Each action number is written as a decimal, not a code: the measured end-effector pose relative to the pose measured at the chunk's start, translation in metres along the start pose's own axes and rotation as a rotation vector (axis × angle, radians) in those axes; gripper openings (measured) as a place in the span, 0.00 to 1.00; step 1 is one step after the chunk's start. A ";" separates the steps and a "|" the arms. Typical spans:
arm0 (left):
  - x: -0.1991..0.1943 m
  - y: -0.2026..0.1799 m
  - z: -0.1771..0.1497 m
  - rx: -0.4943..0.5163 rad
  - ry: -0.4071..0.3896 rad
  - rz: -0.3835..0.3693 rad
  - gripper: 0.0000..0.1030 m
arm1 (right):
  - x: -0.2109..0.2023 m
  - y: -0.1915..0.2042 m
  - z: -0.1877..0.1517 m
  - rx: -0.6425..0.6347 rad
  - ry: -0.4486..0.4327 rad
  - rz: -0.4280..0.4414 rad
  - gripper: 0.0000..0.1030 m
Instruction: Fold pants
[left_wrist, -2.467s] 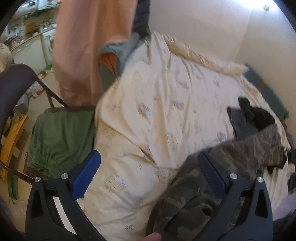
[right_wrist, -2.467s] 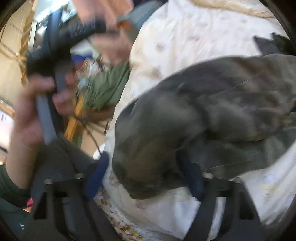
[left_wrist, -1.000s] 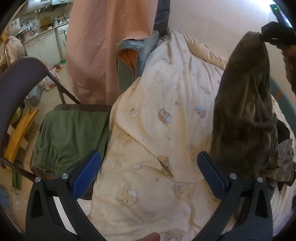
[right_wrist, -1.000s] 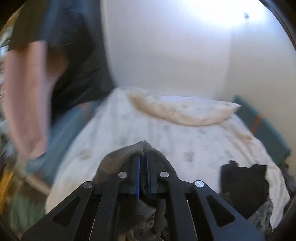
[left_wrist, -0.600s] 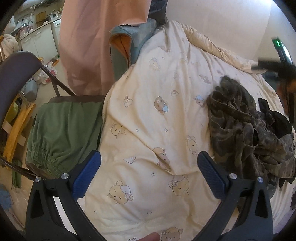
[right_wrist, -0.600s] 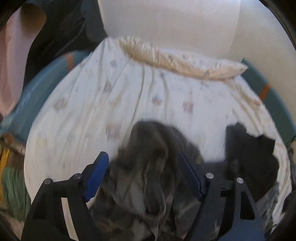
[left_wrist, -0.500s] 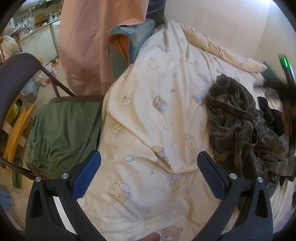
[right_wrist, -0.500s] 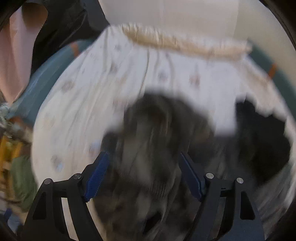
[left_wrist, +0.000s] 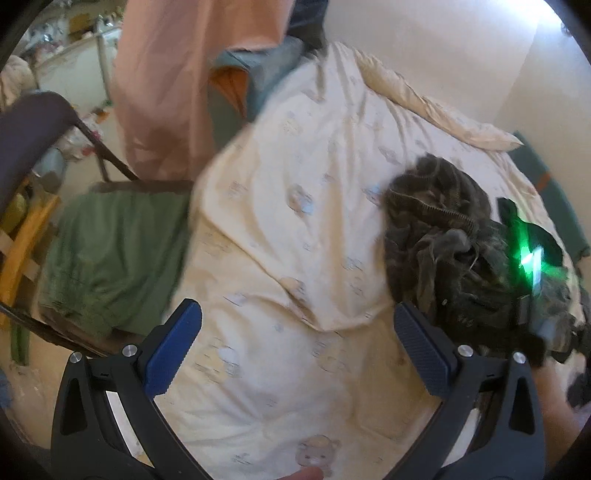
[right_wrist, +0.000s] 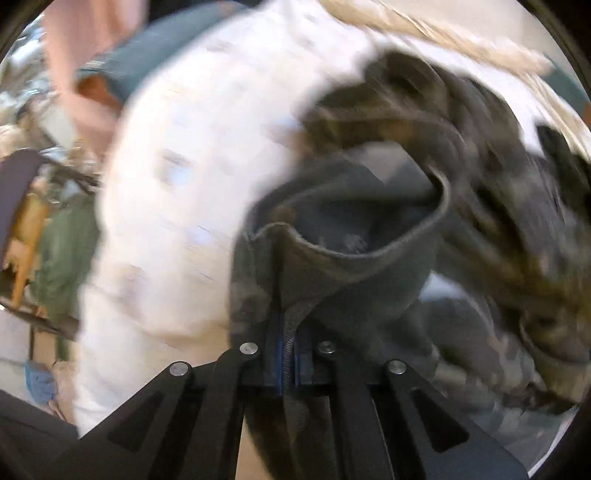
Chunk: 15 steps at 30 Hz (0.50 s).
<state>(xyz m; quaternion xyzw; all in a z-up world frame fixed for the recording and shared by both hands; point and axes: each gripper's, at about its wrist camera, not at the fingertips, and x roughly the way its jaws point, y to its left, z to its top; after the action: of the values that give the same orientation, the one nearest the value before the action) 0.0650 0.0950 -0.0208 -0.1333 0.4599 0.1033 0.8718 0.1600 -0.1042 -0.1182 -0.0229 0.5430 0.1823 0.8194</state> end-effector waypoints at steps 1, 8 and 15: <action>-0.003 0.006 0.004 -0.015 -0.017 0.023 1.00 | -0.007 0.014 0.010 -0.018 -0.025 0.028 0.04; -0.022 0.038 0.018 -0.110 -0.116 0.104 1.00 | -0.026 0.122 0.102 -0.166 -0.132 0.245 0.04; -0.008 0.049 0.021 -0.126 -0.084 0.124 1.00 | 0.017 0.103 0.136 -0.042 -0.021 0.188 0.67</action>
<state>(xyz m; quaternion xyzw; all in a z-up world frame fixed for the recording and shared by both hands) 0.0622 0.1478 -0.0091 -0.1548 0.4228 0.1916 0.8721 0.2523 0.0281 -0.0615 0.0127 0.5300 0.2700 0.8037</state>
